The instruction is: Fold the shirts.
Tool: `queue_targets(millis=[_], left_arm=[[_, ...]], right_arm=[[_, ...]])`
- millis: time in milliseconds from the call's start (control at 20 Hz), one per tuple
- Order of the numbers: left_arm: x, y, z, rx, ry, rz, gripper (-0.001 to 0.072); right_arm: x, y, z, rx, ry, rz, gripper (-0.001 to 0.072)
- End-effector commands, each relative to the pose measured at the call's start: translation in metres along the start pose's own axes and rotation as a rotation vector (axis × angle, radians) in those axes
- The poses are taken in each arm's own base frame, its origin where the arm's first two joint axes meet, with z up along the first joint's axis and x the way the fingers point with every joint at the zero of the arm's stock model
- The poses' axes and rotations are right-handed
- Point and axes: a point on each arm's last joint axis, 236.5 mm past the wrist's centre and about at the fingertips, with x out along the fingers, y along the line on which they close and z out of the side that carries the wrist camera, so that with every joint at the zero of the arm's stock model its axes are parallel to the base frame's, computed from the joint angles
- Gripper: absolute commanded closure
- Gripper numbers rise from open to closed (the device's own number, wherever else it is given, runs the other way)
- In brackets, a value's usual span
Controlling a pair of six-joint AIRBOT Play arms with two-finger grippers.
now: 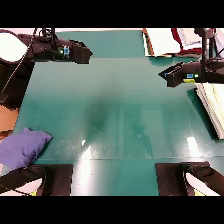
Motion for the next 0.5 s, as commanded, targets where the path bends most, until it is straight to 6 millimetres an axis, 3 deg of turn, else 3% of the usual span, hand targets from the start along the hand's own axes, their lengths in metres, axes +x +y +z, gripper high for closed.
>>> queue_targets(millis=[0,450], left_arm=[[-0.0001,0.0003,0.0003,0.000,-0.001,0.001,0.0682],[-0.0001,0.0003,0.0003,0.000,-0.001,0.001,0.0682]], right_arm=[[-0.0005,0.0008,0.0000,0.000,0.001,0.002,0.0696],[-0.0006,0.0032,-0.0073,-0.001,0.032,0.012,0.0696]])
